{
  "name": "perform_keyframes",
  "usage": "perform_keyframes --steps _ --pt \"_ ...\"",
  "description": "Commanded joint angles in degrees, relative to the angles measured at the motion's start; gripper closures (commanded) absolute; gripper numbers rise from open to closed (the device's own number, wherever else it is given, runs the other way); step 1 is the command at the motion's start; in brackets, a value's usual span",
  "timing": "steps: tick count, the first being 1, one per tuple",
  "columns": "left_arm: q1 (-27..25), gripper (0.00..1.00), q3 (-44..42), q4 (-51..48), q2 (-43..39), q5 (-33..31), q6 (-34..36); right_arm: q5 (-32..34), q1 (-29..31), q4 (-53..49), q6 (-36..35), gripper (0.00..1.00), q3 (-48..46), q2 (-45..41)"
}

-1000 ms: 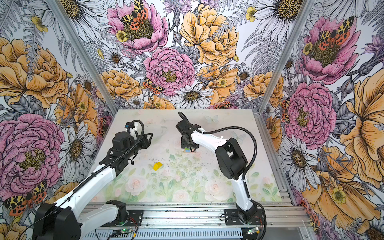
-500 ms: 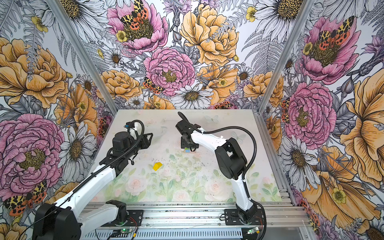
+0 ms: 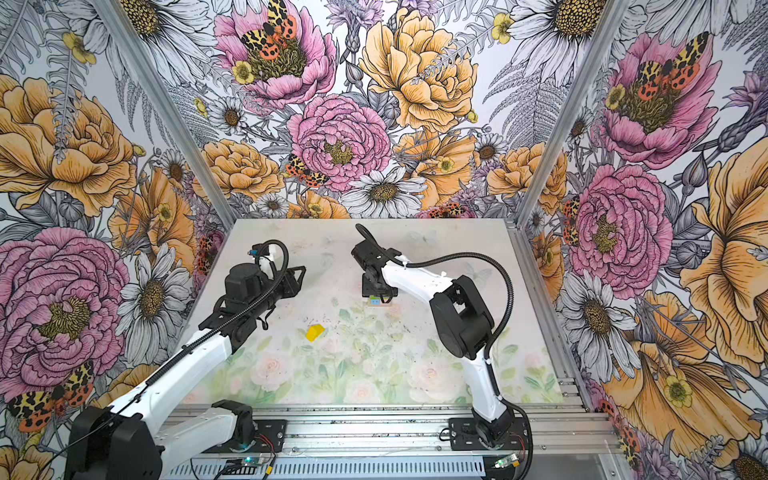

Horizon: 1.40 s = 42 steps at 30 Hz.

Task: Build the wood block tower
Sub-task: 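Lower the lime-green block onto the light-blue and pink blocks with the right gripper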

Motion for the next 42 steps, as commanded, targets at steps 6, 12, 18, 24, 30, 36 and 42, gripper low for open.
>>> perform_keyframes --steps 6,12,18,24,30,36,42 --pt "0.61 0.56 -0.1 0.93 0.21 1.13 0.08 1.55 0.17 -0.38 0.23 0.63 1.57 0.6" --pt "0.64 0.56 -0.09 0.93 0.23 1.09 0.13 1.27 0.3 -0.47 0.39 0.56 1.56 0.62" --pt "0.77 0.56 -0.09 0.93 0.15 1.15 0.09 1.19 0.26 -0.38 0.78 0.54 1.47 0.67" --pt "0.76 0.56 -0.1 0.93 0.09 1.14 0.11 1.13 0.31 -0.42 1.58 0.55 1.32 0.57" --pt "0.71 0.56 -0.09 0.99 0.17 1.23 0.09 1.08 0.38 -0.43 2.08 0.55 0.99 0.55" --pt "0.76 0.56 -0.09 1.02 0.15 1.19 0.09 1.11 0.42 -0.4 2.28 0.55 0.84 0.41" --pt "0.74 0.56 -0.09 0.97 0.08 1.29 0.09 1.08 0.43 -0.39 2.37 0.55 0.76 0.46"
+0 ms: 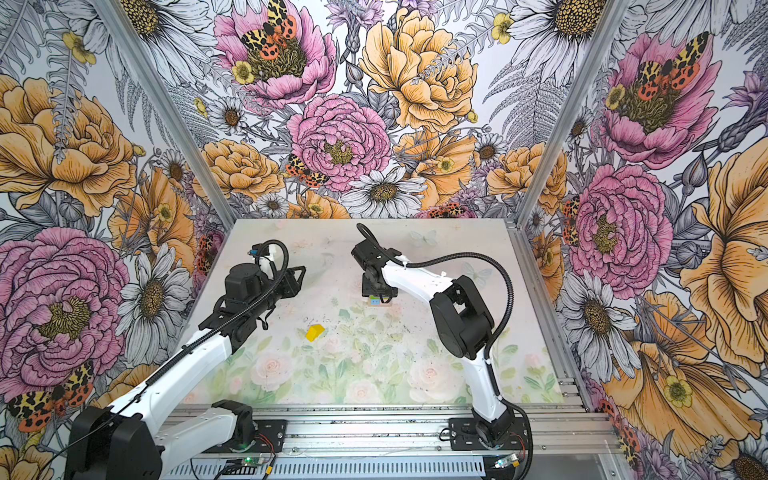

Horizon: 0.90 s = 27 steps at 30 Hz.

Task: Build the wood block tower
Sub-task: 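Lower the lime-green block onto the light-blue and pink blocks with the right gripper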

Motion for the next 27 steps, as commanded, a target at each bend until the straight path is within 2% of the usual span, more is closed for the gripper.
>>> perform_keyframes --steps 1,27 --pt "0.73 0.56 -0.11 1.02 0.16 1.18 0.07 1.12 0.5 -0.39 0.74 0.53 0.61 0.49" --pt "0.65 0.56 -0.18 0.94 -0.1 1.08 0.16 2.3 0.61 -0.46 0.92 0.24 0.24 -0.63"
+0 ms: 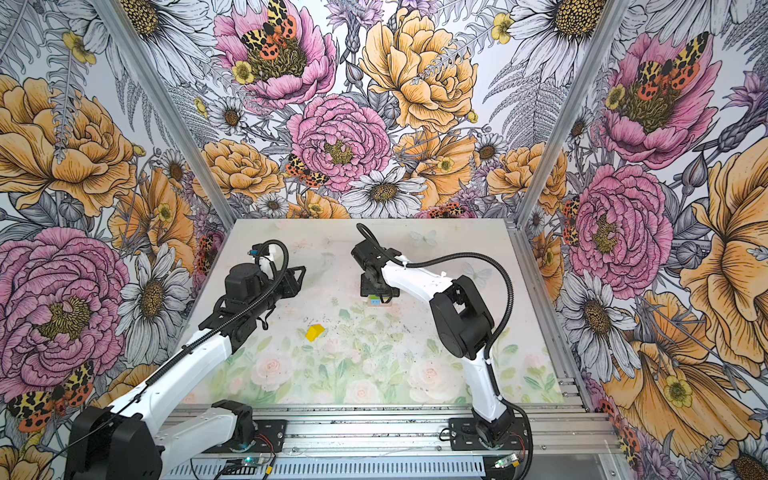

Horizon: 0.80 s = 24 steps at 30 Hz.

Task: Build the wood block tower
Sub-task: 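Lower the lime-green block onto the light-blue and pink blocks with the right gripper, then open the right gripper and raise it off the lime-green block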

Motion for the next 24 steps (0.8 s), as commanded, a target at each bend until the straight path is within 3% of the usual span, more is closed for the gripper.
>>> perform_keyframes --steps 1,11,24 --pt "0.73 0.56 -0.18 0.92 -0.1 1.07 0.16 1.68 0.5 -0.43 0.69 0.24 0.25 -0.73" --pt "0.61 0.56 -0.27 0.93 -0.13 1.01 0.16 2.26 0.94 -0.39 0.43 0.21 -0.22 -3.7" --pt "0.16 0.56 0.62 0.69 1.11 1.78 -0.51 5.36 1.06 -0.31 -1.07 0.21 -4.1 -14.64"
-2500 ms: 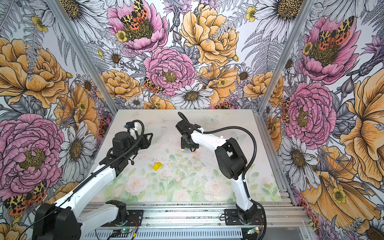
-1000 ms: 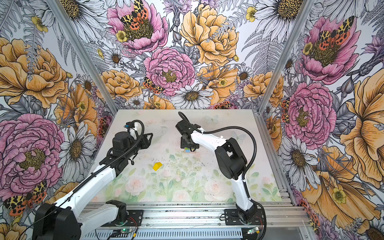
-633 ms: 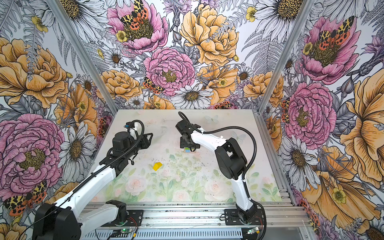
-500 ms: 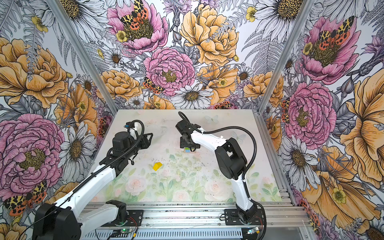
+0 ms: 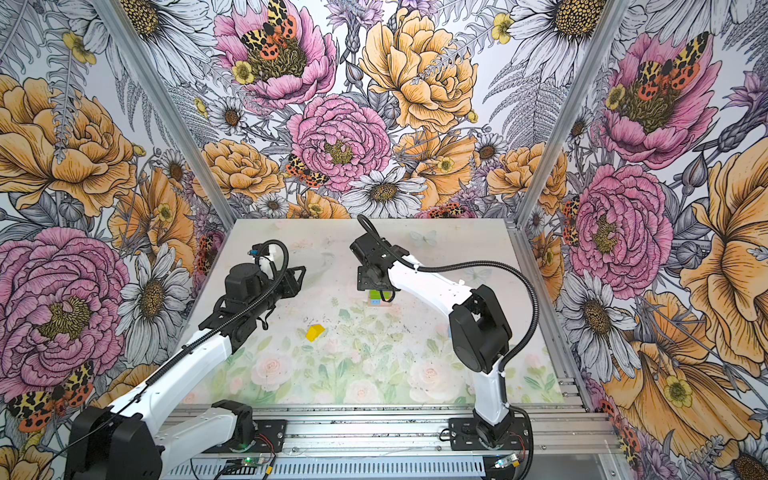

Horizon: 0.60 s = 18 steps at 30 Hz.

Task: Build the wood block tower
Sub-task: 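Open the right gripper and raise it off the lime-green block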

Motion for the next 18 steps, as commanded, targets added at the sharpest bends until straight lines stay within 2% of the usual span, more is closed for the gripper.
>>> perform_keyframes --steps 1,9,18 --pt "0.04 0.56 0.96 0.51 1.16 1.72 -0.5 2.56 -0.78 -0.31 -0.81 0.21 -2.26 -4.63" --pt "-2.06 0.56 3.71 -0.91 4.15 1.93 -0.68 4.41 -4.74 -0.23 -1.55 0.25 -12.0 -15.04" --pt "-6.7 0.56 8.51 -4.58 9.1 -0.33 0.68 4.78 -10.55 -0.22 -1.27 0.27 -26.35 -27.99"
